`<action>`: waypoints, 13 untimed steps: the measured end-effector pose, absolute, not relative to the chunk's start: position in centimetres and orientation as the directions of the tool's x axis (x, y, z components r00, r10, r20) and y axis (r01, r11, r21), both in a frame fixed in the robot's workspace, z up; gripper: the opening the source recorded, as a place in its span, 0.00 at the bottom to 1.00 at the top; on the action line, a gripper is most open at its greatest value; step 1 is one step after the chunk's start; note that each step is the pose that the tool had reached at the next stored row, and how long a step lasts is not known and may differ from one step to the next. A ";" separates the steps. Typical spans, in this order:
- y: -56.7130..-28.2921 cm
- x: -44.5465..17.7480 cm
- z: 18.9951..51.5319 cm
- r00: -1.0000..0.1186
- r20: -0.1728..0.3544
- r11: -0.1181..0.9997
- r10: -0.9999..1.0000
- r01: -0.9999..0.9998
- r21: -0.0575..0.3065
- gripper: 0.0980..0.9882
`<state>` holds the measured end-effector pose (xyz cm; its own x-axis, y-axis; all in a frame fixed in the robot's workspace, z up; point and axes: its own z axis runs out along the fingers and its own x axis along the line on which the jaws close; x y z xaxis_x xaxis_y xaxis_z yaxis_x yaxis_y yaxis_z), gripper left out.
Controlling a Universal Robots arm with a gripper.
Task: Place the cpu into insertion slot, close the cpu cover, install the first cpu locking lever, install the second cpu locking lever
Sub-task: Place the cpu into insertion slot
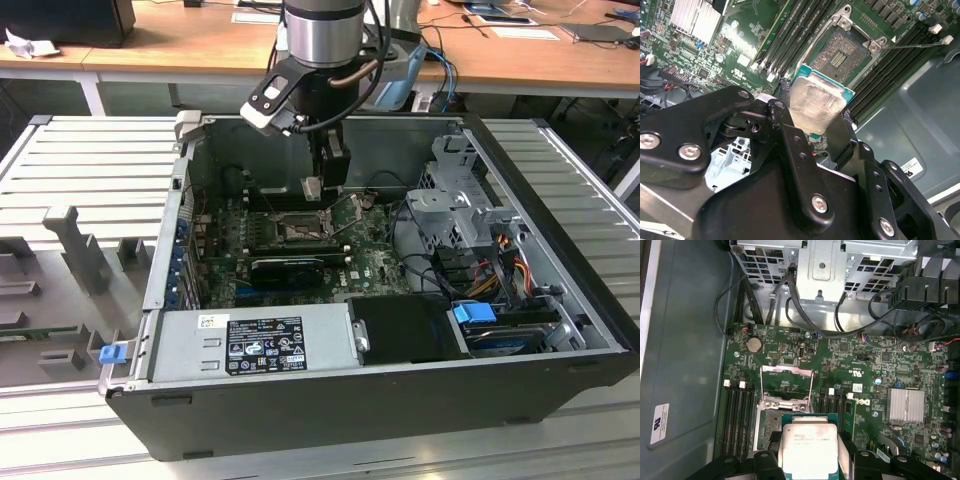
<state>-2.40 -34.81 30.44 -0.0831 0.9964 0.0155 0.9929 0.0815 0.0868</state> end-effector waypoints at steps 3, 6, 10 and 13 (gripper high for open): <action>-34.8 -2.4 30.2 -0.083 0.016 0.081 0.996 0.993 0.087 0.48; -34.8 -2.4 29.9 -0.078 0.016 0.077 0.997 0.993 0.087 0.48; -34.8 -2.5 29.6 -0.073 0.016 0.072 0.997 0.994 0.086 0.48; -34.8 -2.5 29.4 -0.071 0.016 0.069 0.997 0.994 0.086 0.48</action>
<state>-2.46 -34.81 29.39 -0.0707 0.9974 0.0156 0.9939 0.0692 0.0859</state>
